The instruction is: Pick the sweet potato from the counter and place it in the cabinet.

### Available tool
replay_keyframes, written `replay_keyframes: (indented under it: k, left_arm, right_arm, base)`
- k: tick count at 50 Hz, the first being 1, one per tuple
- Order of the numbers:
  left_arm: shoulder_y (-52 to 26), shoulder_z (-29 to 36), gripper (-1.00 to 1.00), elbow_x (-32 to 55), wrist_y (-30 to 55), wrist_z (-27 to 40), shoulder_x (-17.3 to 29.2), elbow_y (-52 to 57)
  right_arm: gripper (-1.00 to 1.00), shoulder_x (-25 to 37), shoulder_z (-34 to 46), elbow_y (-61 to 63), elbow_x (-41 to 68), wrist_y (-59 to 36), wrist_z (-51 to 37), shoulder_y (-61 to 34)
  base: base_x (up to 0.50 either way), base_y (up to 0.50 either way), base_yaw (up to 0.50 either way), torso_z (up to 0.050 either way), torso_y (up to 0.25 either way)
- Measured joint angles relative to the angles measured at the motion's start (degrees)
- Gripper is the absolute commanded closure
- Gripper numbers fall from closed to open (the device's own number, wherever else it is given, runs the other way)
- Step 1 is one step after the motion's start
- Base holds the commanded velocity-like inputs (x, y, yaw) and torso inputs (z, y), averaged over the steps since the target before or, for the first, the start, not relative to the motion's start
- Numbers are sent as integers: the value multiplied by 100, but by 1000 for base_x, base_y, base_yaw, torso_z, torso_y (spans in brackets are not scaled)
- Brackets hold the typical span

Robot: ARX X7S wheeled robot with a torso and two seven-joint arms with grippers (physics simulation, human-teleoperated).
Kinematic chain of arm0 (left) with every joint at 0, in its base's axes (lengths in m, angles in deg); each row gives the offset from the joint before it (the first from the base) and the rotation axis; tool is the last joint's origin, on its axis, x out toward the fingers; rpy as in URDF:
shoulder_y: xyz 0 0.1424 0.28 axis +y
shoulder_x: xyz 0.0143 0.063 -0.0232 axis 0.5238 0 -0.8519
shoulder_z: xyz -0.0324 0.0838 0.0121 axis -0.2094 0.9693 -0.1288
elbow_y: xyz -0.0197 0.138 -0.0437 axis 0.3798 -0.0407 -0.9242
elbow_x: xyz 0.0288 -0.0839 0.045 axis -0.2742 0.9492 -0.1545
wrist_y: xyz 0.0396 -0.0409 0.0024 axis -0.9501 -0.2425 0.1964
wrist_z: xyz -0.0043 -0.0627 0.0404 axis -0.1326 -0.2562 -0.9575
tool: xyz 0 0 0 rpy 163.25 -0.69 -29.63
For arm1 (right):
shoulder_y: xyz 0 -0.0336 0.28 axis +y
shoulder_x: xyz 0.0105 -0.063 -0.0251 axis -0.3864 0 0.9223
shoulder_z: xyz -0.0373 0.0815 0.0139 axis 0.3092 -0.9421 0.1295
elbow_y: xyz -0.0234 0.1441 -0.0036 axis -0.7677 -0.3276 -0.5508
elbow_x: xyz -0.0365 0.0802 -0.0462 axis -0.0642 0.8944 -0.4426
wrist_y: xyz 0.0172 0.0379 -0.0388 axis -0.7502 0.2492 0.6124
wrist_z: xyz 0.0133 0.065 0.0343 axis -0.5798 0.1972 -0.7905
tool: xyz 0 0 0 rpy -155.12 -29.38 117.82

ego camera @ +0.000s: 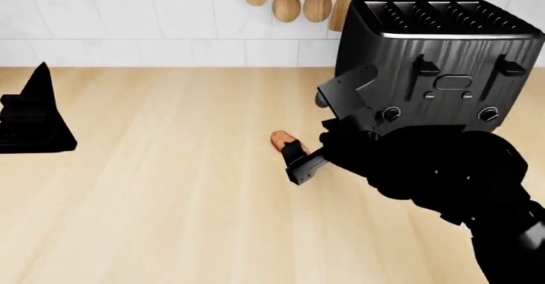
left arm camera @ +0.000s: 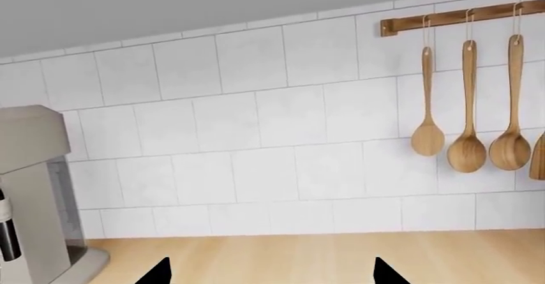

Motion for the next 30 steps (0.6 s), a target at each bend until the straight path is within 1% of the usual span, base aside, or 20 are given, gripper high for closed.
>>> replay_keyframes:
  k: [11, 29, 30]
  left_arm:
    - [13, -8, -100, 99, -88, 67, 79, 21]
    - [79, -28, -100, 90, -154, 57, 110, 26]
    - [79, -23, -100, 83, -155, 53, 107, 25]
  right_arm:
    - [-100, -316, 387, -808, -576, 570, 679, 6]
    - [-100, -748, 771, -2040, -1183, 1317, 1443, 47]
    - [100, -767, 781, -2072, -1205, 1348, 1483, 46]
  base:
    - [0, 0, 0, 0, 0]
    - [0, 0, 0, 0, 0]
    - [0, 0, 0, 0, 0]
